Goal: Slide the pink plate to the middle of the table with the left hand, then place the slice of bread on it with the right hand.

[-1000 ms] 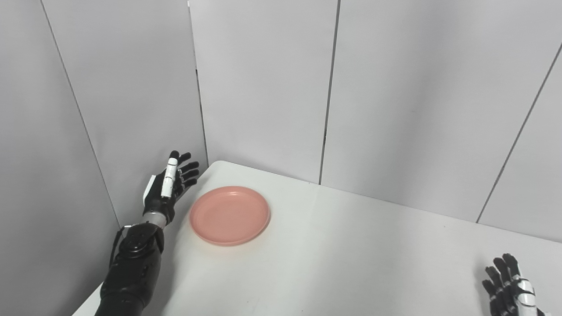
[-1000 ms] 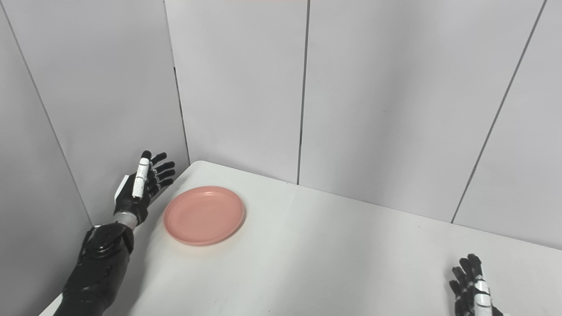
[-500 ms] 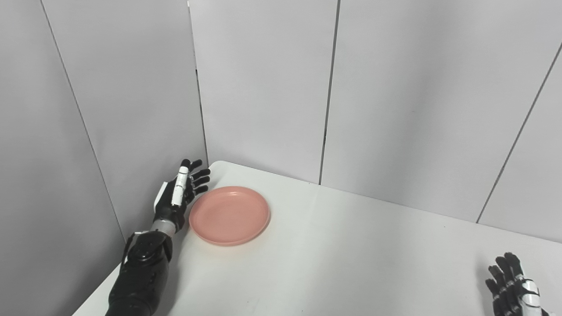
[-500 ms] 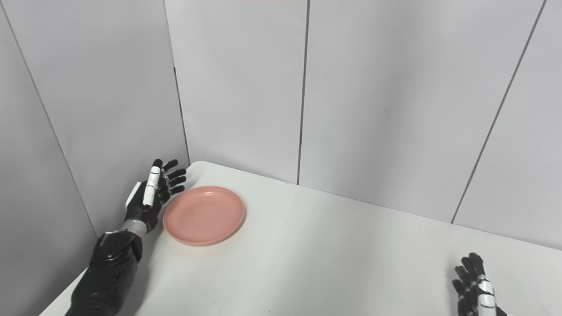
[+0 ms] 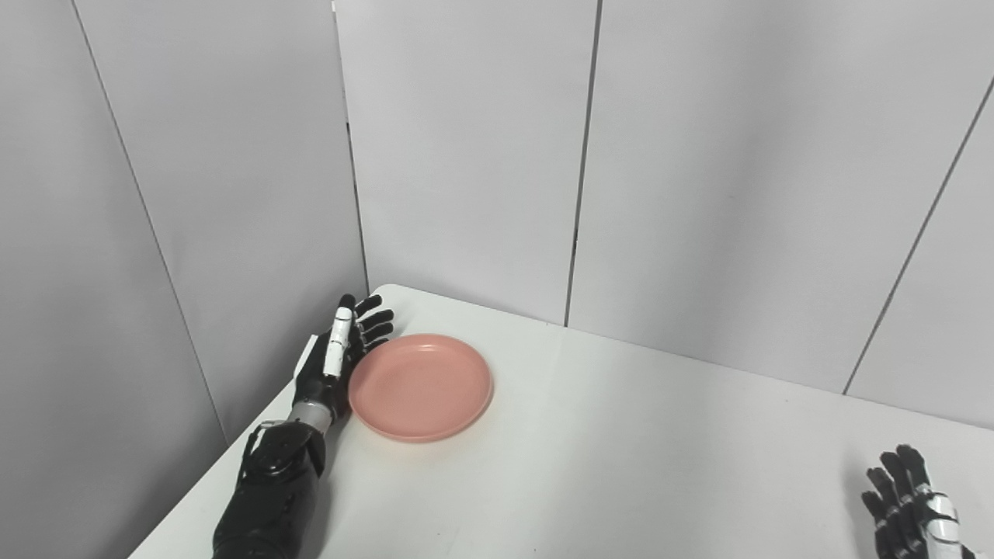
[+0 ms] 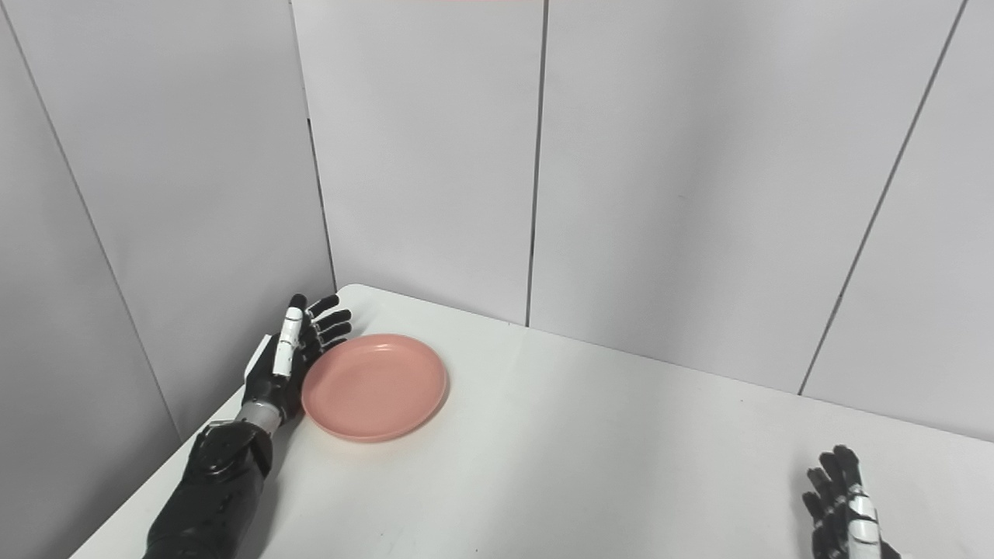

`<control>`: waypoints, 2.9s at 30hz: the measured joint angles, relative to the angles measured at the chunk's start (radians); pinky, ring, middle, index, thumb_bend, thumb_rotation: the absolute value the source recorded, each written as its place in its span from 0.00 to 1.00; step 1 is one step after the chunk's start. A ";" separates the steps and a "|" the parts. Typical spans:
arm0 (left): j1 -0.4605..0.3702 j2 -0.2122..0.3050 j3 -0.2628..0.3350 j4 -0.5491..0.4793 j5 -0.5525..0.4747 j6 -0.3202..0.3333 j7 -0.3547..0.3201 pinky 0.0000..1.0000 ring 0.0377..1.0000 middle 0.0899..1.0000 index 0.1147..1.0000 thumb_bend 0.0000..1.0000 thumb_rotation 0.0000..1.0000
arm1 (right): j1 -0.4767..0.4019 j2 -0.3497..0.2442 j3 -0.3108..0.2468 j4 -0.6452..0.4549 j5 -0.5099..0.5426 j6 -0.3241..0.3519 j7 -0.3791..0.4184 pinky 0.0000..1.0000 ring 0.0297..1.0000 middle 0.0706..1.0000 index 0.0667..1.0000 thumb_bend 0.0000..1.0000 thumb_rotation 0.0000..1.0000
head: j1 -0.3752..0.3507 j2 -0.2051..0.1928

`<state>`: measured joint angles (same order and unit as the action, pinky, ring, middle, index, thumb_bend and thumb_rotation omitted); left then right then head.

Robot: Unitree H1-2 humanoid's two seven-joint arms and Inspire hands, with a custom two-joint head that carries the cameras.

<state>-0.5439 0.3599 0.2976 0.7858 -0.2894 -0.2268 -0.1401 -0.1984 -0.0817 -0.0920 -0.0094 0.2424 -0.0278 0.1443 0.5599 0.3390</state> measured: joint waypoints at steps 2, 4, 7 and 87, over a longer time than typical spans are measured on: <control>0.000 -0.003 -0.001 0.000 0.000 0.000 0.000 0.88 0.84 0.78 0.79 0.74 1.00 | 0.001 0.000 0.000 0.000 0.000 0.000 0.000 1.00 0.99 0.98 0.98 0.58 1.00 | 0.000 0.000; 0.000 -0.006 0.000 -0.001 -0.004 0.001 0.000 0.87 0.84 0.78 0.79 0.73 1.00 | 0.002 0.000 0.000 0.000 0.000 0.000 0.000 1.00 0.99 0.98 0.98 0.57 1.00 | -0.002 0.002; 0.002 -0.014 0.004 -0.009 -0.021 0.006 -0.006 0.87 0.86 0.80 0.81 0.73 1.00 | 0.002 -0.001 0.000 0.000 0.000 0.000 0.000 1.00 0.99 0.98 0.98 0.59 1.00 | -0.002 0.002; 0.139 -0.289 -0.196 -0.391 0.032 0.165 0.000 0.93 0.87 0.81 0.82 0.79 1.00 | 0.021 0.080 0.059 -0.112 -0.093 0.099 -0.118 1.00 0.94 0.95 0.95 0.71 0.94 | -0.485 0.212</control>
<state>-0.4048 0.0711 0.1021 0.3945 -0.2577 -0.0614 -0.1404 -0.1773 -0.0013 -0.0332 -0.1210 0.1492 0.0717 0.0267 0.0752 0.5507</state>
